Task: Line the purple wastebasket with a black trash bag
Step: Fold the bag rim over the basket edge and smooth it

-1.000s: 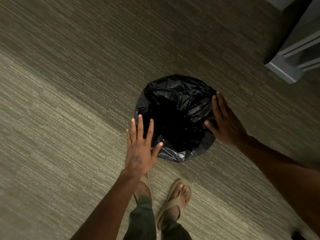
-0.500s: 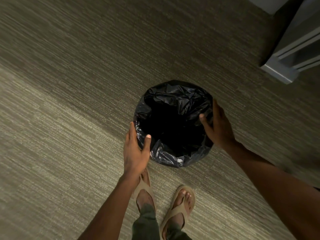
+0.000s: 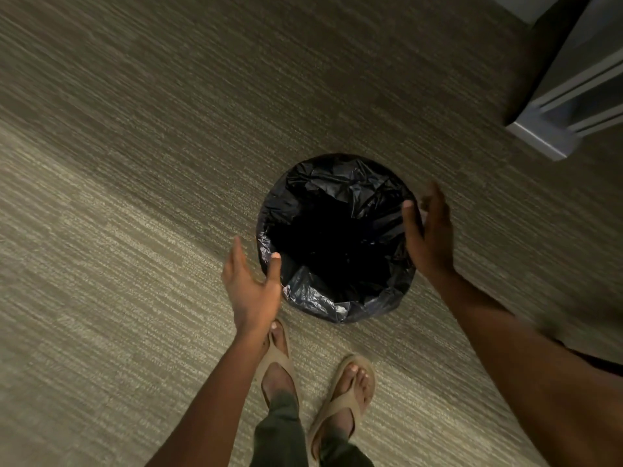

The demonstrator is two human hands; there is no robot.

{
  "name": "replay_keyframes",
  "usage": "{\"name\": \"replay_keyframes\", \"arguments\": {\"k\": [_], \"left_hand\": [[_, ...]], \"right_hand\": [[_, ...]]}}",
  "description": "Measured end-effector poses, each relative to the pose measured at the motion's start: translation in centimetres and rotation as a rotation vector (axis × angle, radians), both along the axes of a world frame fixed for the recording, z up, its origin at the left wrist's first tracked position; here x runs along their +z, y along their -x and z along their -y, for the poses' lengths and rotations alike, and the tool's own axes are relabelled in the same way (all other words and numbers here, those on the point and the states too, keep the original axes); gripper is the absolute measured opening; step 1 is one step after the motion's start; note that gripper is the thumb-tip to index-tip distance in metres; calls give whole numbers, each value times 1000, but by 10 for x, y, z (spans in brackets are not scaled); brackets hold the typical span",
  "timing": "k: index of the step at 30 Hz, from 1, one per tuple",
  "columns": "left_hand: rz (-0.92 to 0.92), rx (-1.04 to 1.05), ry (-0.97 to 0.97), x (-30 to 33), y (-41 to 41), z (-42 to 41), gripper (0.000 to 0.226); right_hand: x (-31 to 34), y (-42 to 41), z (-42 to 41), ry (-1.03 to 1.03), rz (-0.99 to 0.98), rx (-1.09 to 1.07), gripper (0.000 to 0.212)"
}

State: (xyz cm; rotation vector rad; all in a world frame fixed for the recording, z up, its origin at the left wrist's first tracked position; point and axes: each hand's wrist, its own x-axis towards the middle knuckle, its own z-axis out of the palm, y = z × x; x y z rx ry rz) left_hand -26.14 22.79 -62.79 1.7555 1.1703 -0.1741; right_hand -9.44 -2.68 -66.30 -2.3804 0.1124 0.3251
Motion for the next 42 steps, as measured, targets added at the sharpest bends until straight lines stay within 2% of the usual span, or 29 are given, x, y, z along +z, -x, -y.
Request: {"name": "replay_keyframes", "arguments": {"k": [2, 4, 7, 8, 11, 13, 17, 19, 23, 28, 33, 38, 40, 42], "left_hand": [[-30, 133, -13, 1, 8, 8, 77], [-55, 249, 30, 4, 16, 20, 61], [-21, 442, 214, 3, 25, 39, 27], [-12, 463, 260, 1, 28, 44, 24], [-3, 470, 335, -2, 28, 49, 36], [-28, 482, 334, -7, 24, 46, 43], [-34, 465, 347, -10, 19, 40, 49], [-16, 451, 343, -10, 16, 35, 49], [22, 435, 350, -8, 3, 16, 47], [95, 374, 317, -7, -31, -24, 34], [139, 326, 274, -12, -93, -76, 30], [144, 313, 256, -19, -145, -111, 27], [154, 315, 291, -19, -160, -119, 23], [170, 366, 354, -17, -172, -122, 27]], "right_hand": [[6, 12, 4, -40, 114, -198, 60], [11, 31, 11, -56, 135, -329, 44], [15, 62, 16, -19, -134, -499, 26], [14, 72, 17, 4, -239, -538, 23], [5, 95, 16, -68, -485, -532, 37], [0, 104, 13, -141, -535, -508, 46], [-4, 105, 7, -214, -459, -570, 22], [-3, 104, 2, -262, -434, -576, 20], [4, 88, -15, -291, -389, -579, 31], [12, 39, -56, -297, -326, -498, 10], [13, -27, -109, -226, -259, -374, 22], [2, -84, -154, -250, -281, -373, 26], [-3, -99, -164, -246, -292, -363, 28], [-4, -110, -170, -243, -290, -372, 29]]}}
